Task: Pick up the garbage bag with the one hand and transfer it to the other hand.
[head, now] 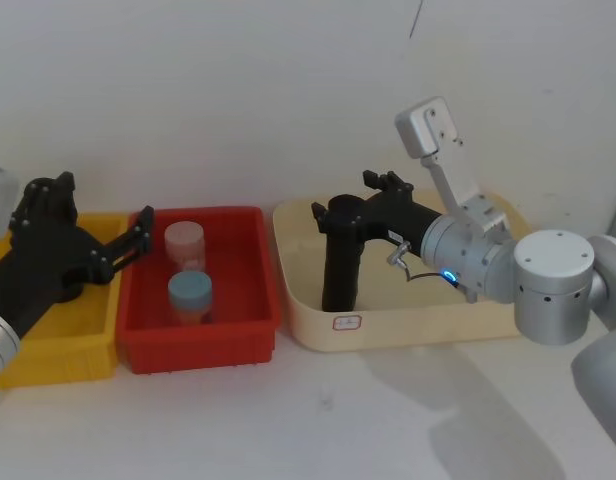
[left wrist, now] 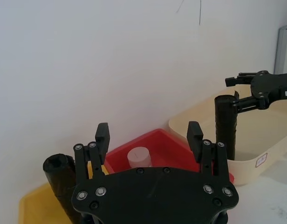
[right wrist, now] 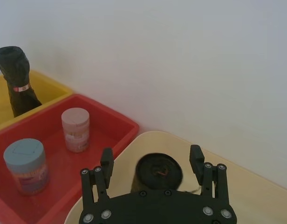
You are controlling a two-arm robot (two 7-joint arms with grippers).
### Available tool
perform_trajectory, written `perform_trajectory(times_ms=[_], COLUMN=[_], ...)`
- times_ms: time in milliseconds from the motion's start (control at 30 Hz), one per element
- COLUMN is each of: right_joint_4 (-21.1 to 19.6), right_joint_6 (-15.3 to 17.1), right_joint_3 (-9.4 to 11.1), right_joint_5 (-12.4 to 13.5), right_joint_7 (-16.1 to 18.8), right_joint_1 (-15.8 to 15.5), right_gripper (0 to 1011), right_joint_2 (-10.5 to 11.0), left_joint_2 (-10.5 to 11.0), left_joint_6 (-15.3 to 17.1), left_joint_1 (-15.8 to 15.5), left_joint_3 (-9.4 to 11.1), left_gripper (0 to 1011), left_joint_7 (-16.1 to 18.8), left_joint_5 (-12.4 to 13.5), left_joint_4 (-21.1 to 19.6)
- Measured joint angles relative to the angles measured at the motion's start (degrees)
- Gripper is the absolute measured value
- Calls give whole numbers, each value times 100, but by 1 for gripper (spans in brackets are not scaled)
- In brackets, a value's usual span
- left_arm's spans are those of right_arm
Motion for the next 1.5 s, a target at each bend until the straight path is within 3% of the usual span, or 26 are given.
perform_trajectory(times_ms=[300,633,1000,1500], right_joint_4=[-30,-235,-494,-468], right_joint_6=[3,-9,99,621], right_joint_3=[0,-86,-390,-893], right_joint_5=[-7,42,122,216], right_joint_7=[53,459,1039,1366], right_joint_1=[1,-8,85,382], right_gripper=[1001,1001,1001,1001], right_joint_2=[6,76,130,-241], left_joint_2=[0,0,0,0], left_joint_6=[11,17,21,21], left_joint_1=[11,17,22,23], left_joint_3=[-9,-17,-19,-18], left_gripper=[1001,1001,1001,1001], left_joint_7=[35,57,65,71], left_joint_5=[28,46,51,56], left_joint_4=[-5,-6,-6,-5])
